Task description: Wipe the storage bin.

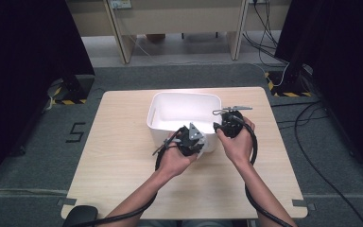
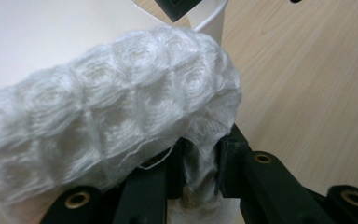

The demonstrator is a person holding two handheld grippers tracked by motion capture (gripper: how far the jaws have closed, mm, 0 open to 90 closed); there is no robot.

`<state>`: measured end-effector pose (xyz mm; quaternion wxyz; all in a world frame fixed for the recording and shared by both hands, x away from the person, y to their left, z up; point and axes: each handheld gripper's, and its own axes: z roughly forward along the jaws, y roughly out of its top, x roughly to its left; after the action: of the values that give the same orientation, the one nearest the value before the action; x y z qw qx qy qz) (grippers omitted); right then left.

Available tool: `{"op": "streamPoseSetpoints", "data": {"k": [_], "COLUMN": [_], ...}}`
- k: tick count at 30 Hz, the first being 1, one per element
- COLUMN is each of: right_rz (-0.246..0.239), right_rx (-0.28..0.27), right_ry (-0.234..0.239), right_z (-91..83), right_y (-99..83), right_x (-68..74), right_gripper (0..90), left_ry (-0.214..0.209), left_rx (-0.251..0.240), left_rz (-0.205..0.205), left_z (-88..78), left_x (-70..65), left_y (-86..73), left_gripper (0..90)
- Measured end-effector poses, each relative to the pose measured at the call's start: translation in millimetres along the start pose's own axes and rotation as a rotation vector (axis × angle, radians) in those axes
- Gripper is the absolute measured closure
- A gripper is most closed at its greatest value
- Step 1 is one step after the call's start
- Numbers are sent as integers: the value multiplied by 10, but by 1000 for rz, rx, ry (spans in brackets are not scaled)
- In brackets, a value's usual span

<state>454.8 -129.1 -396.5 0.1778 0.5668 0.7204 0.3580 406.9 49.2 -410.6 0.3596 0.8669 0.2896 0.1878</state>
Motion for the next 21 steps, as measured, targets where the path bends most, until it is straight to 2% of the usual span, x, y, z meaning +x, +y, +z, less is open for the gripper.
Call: {"op": "streamPoseSetpoints", "data": {"k": [21], "right_rz": [8], "right_rx": [2], "right_ry": [-1], "right_z": [2], "right_y": [3], "right_x": [5], "right_gripper": [673], "left_ry": [-8], "left_rx": [13], "left_rz": [17], "left_z": [61], "left_x": [-61], "left_y": [68], "left_gripper": [758]}}
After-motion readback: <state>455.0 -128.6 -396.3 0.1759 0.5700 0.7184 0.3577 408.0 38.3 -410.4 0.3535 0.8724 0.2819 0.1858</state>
